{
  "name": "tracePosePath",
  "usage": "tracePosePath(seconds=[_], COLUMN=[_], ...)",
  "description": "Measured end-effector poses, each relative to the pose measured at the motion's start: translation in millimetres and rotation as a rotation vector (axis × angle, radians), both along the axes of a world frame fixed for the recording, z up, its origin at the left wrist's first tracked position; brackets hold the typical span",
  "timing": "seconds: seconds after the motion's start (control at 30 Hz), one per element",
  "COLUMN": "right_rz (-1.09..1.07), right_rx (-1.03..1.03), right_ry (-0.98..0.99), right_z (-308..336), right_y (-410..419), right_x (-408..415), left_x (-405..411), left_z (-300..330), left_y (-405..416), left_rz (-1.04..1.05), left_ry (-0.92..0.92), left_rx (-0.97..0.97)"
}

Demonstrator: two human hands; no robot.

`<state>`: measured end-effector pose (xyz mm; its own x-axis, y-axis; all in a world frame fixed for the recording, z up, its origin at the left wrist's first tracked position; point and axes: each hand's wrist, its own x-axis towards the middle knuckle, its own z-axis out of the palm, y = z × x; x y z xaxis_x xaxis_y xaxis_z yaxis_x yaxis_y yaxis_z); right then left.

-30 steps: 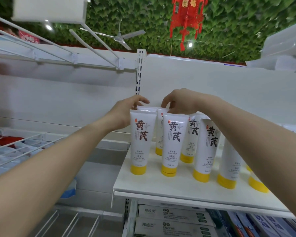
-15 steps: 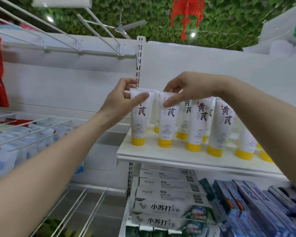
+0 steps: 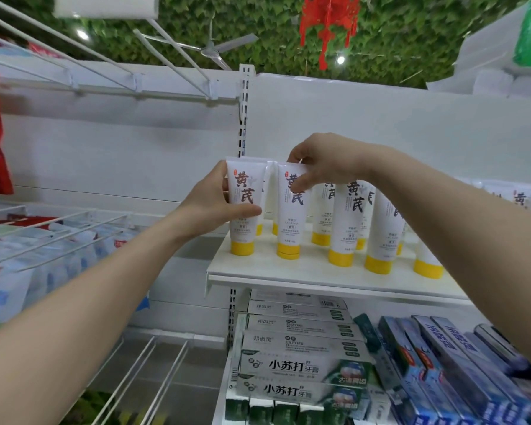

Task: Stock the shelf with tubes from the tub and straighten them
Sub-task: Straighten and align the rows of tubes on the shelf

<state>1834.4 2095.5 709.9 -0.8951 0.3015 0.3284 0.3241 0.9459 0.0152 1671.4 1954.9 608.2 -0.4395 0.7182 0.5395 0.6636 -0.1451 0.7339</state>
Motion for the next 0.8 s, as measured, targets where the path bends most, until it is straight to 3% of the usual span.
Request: tracePosePath(seconds=[0.23, 0.37, 0.47, 0.6, 0.8], right_rz=[-0.001, -0.012, -0.113, -0.2, -0.151], right_rx=[-0.107, -0.09, 0.023, 0.067, 0.08], right_ry=[-0.028, 0.186, 0.216, 0.104, -0.076], right_z=[8, 25, 37, 48, 45], right_y=[-2, 10, 33, 64, 97], right_x=[12, 40, 68, 96, 92], left_x=[3, 12, 30, 58, 89], left_z=[8, 29, 58, 97, 129], left_y=[-2, 0, 12, 49, 109], left_rz=[0.05, 0.254, 0.31, 0.26, 0.212], left_ry=[0.069, 0.412, 0.672, 0.867, 0.854], left_rx=[0.117, 0.324, 0.338, 0.152, -0.375])
